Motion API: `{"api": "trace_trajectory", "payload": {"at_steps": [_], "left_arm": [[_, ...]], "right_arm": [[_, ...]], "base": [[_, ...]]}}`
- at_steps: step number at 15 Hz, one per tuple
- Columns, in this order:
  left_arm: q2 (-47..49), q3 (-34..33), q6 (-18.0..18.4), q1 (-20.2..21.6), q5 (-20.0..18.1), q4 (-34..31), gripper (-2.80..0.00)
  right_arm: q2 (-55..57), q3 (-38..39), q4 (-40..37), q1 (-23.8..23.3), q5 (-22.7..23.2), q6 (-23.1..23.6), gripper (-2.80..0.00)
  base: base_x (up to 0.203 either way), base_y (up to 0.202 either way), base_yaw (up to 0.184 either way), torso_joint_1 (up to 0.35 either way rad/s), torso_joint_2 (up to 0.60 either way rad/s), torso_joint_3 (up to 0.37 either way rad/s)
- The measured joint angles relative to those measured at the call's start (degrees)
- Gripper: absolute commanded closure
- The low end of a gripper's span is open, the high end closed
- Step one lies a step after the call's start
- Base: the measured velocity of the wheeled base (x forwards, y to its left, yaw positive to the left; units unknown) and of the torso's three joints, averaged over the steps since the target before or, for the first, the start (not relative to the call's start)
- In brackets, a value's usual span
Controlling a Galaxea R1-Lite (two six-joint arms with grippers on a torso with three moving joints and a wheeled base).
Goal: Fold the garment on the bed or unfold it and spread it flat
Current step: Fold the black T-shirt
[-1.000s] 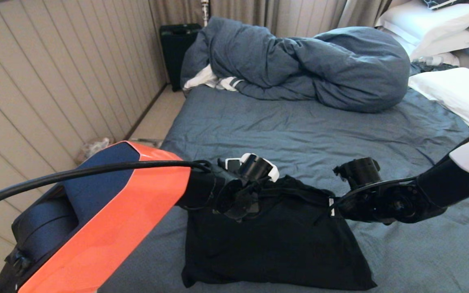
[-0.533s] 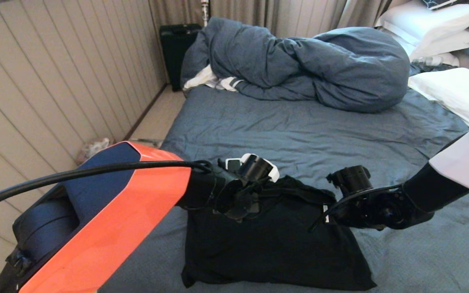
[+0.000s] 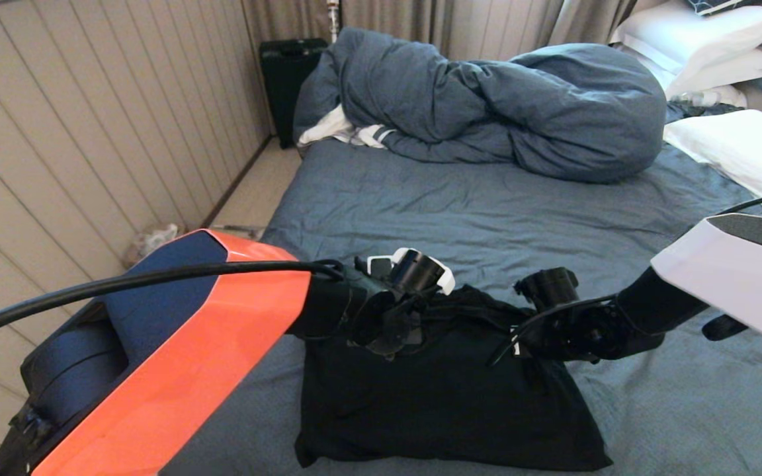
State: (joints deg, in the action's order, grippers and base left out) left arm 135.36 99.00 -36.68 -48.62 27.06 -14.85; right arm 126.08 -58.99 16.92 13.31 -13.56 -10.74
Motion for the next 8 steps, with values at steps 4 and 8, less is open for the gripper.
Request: {"api": "trace_trajectory", "payload": {"at_steps": [4,8], "left_arm": [[0.05,-0.02,0.06,-0.30,0.00,0.01,0.00],[0.17,-0.07,0.08,-0.91,0.00,0.00,0.00]], "right_arm": [[1.35,-4.63,-0.53,0.53,-2.51,0.49,0.00],[2.74,-9.45,-0.78,0.77,-5.42,0.72,0.00]], "base": [[0.000,0.000,0.000,0.000,0.00,0.000],[0.000,0.000,0.000,0.000,0.00,0.000]]}}
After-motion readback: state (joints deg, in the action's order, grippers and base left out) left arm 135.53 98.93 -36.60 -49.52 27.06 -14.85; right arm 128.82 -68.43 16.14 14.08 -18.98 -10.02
